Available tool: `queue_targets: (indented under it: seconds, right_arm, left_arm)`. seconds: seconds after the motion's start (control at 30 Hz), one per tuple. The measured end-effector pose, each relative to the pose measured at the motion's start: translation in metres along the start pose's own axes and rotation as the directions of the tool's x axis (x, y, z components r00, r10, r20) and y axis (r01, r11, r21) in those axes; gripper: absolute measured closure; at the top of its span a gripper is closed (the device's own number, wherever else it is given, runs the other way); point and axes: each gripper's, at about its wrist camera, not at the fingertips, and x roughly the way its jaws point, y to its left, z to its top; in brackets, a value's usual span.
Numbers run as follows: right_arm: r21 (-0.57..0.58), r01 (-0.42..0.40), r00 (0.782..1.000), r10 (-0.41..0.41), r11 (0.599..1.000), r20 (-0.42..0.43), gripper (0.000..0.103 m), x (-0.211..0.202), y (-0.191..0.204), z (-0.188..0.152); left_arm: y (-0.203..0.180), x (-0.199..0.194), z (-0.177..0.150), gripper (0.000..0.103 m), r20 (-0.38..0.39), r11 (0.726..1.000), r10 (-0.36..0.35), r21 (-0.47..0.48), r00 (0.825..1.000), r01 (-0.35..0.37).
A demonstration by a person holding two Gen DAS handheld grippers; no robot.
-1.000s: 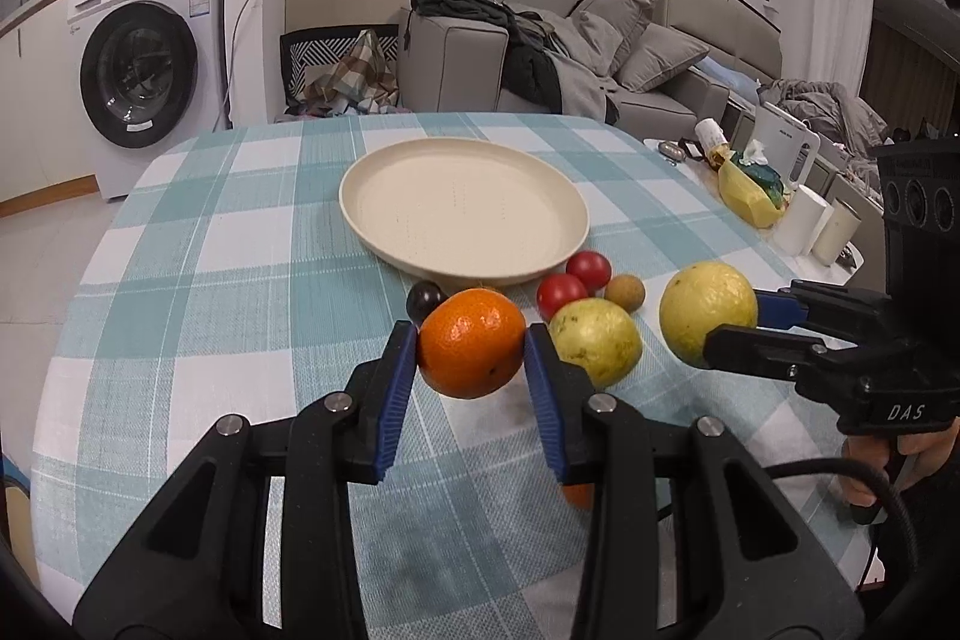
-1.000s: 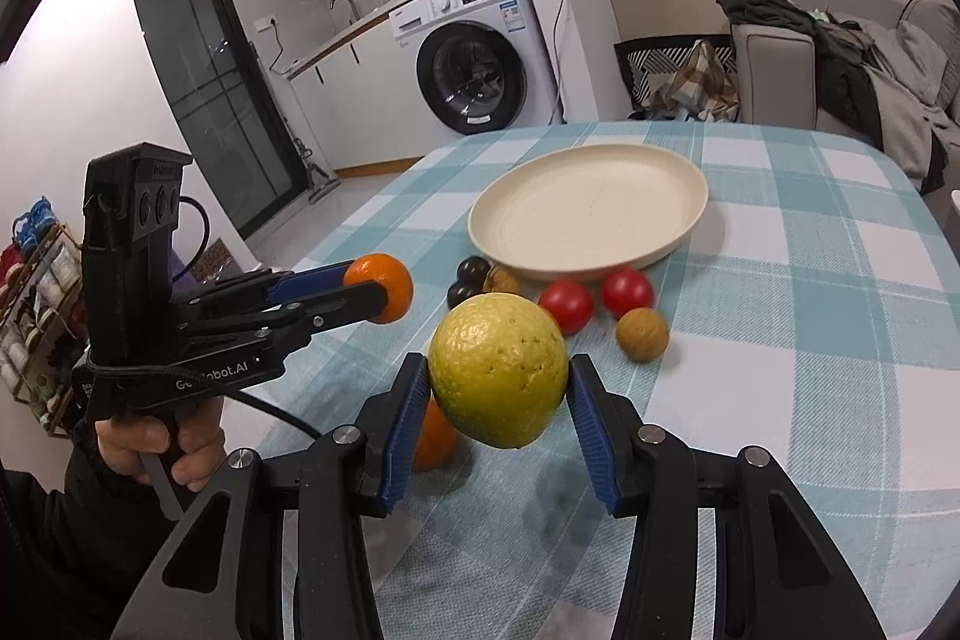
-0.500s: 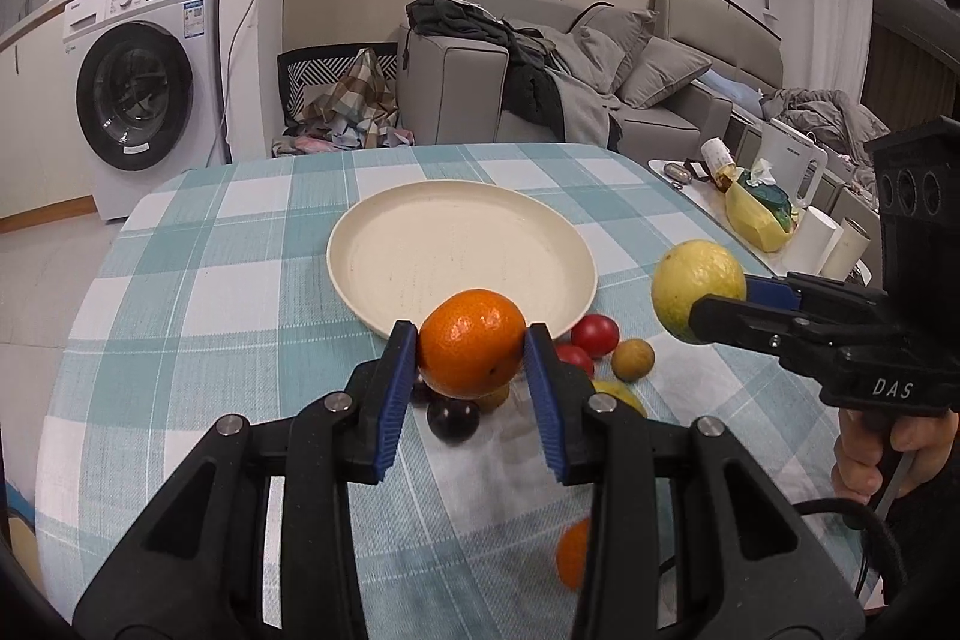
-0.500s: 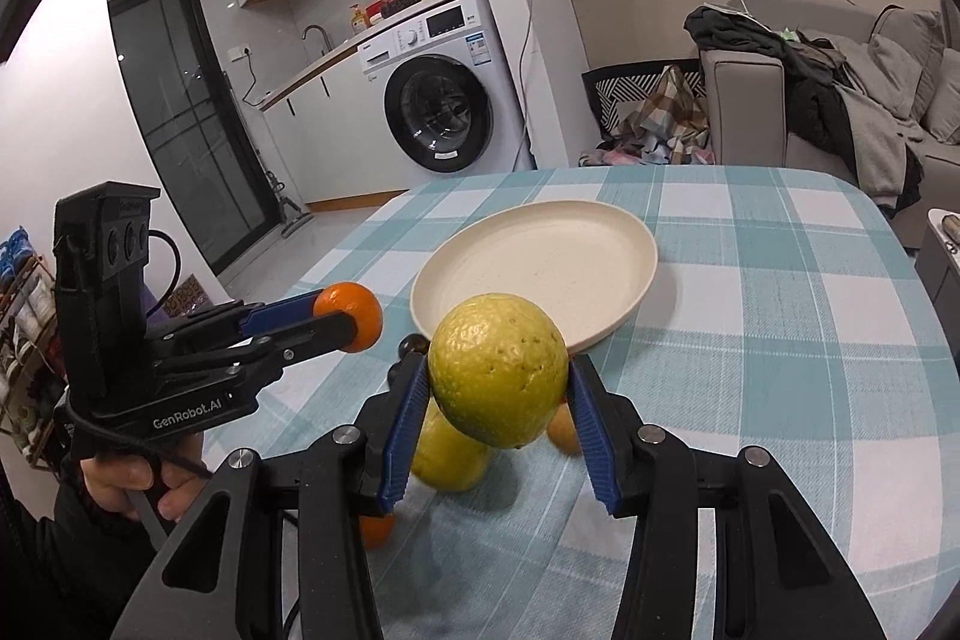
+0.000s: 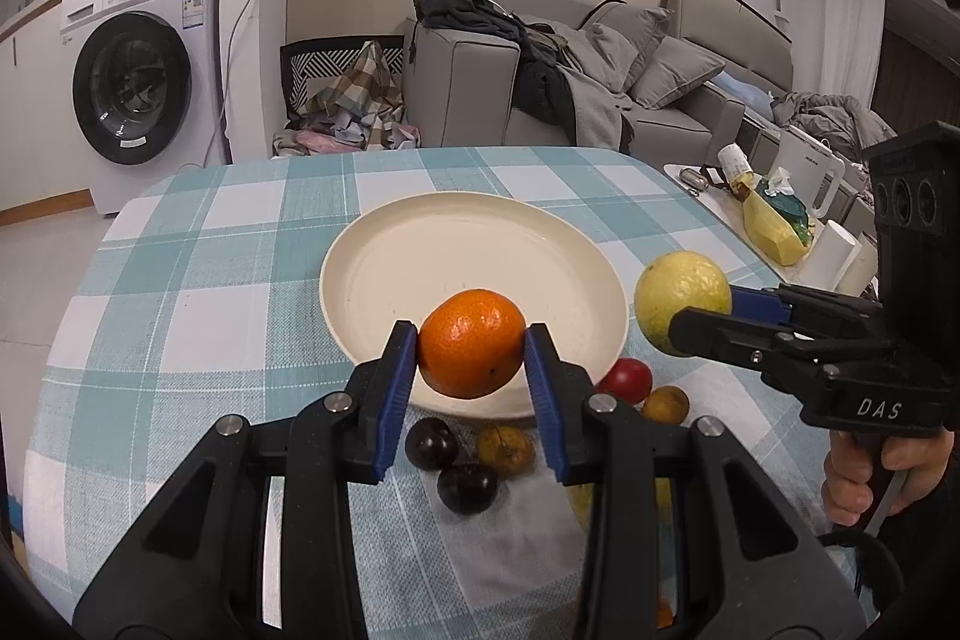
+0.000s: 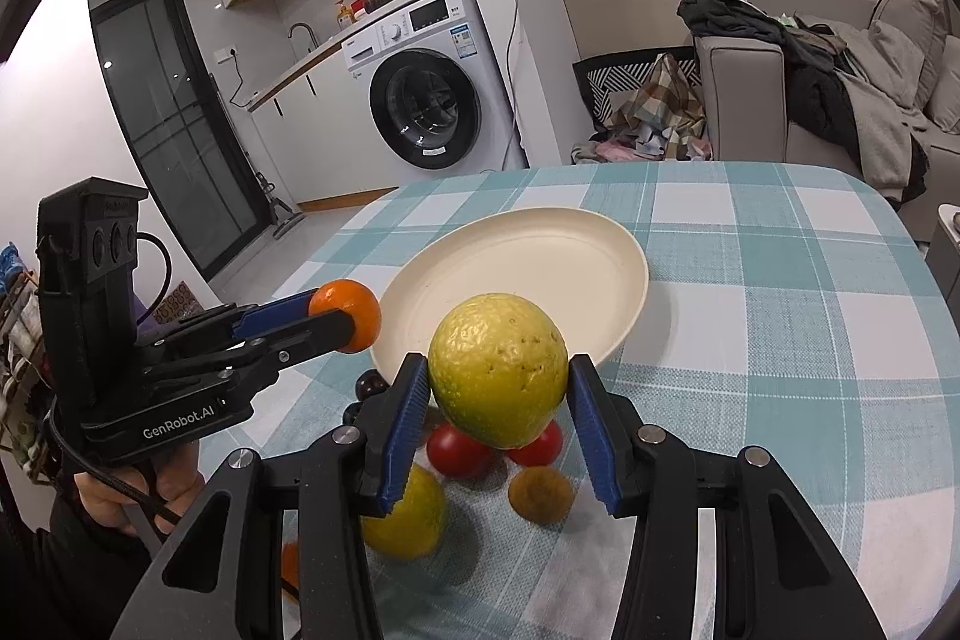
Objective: Organize fruits
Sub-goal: 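Carry the orange and guava onto the cream plate and open both tools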
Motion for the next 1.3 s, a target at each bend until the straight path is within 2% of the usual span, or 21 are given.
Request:
queue_targets:
  seconds: [0.43,0.77,1.3]
  right_arm:
    - [0.003,-0.011,0.998,0.011,1.0,-0.062,0.055,0.039,-0.005,0.012]
    - [0.012,-0.014,0.994,0.015,1.0,-0.109,0.055,0.062,-0.008,0.012]
    - [-0.028,0.009,0.995,-0.012,1.0,-0.097,0.054,0.065,-0.004,0.008]
  left_arm:
    - [0.009,0.042,0.004,0.069,-0.046,1.0,0.003,-0.01,0.999,-0.004]
    - [0.012,0.055,-0.001,0.069,-0.069,1.0,0.023,0.0,0.997,-0.023]
    - [0.01,0.064,-0.006,0.069,-0.108,1.0,0.009,-0.007,0.994,-0.01]
